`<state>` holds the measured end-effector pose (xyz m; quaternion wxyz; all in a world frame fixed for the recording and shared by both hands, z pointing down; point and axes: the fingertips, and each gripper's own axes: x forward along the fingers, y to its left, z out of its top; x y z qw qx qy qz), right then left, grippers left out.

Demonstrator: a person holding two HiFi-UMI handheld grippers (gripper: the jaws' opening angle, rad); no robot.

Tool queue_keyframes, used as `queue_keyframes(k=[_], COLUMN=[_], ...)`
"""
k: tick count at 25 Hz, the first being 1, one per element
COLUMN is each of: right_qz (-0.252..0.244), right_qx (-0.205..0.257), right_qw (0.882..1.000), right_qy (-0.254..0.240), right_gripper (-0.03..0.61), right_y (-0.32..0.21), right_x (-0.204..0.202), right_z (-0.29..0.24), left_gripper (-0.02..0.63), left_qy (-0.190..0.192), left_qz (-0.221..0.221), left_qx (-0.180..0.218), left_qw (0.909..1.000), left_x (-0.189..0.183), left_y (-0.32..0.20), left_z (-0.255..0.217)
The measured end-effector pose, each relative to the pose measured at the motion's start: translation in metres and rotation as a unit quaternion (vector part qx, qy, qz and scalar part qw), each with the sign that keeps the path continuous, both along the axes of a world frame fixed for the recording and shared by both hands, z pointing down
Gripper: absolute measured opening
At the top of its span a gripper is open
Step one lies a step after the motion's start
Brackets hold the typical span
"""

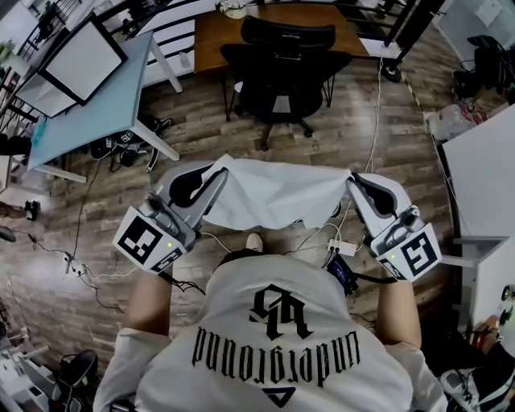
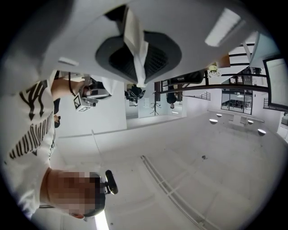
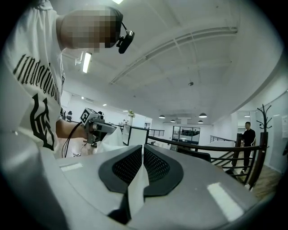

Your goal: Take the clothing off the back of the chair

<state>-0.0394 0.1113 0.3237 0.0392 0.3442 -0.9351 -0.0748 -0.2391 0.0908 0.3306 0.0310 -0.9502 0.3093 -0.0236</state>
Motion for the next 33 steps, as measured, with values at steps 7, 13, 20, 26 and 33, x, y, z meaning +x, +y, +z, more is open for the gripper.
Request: queue_keyframes(k=[7,13,20,26,33], right_qz=[-0.004,-0.001,0.004,0.009,0.01], right_qx=[-0.008,-0.019,-0.022,-0.019,-0.02], right_qw=[1.0,1.0,1.0,1.0,1.0], right_qy=[-0.009,-0.009,-0.012,-0.015,-0.017], right_gripper=[0.017,0.017,0.017,0.017,0.017], right_y=[0.027,0.045,0.055,0.059,0.062], right_x=[0.02,0.038,0.053,0.065,0.077], right_z=[0.008,0.019,0.017,0.019,0.019], left_gripper=[0.078,0.078,0.077,0.078,0.078], left_qy=[0.0,0.007,0.012,0.011,0.014], left_qz=[-0.01,-0.017,-0.02,-0.019,-0.02], left_qx=[-0.001,-0.013,-0.019,-0.019,-0.019], left_qw=[1.0,0.9998,0.9996,0.9996,0.9995], left_x=[0.023,0.04,0.053,0.064,0.075], left_y=[0.033,0.052,0.061,0.066,0.069], left_z=[0.004,0.014,0.015,0.016,0.015])
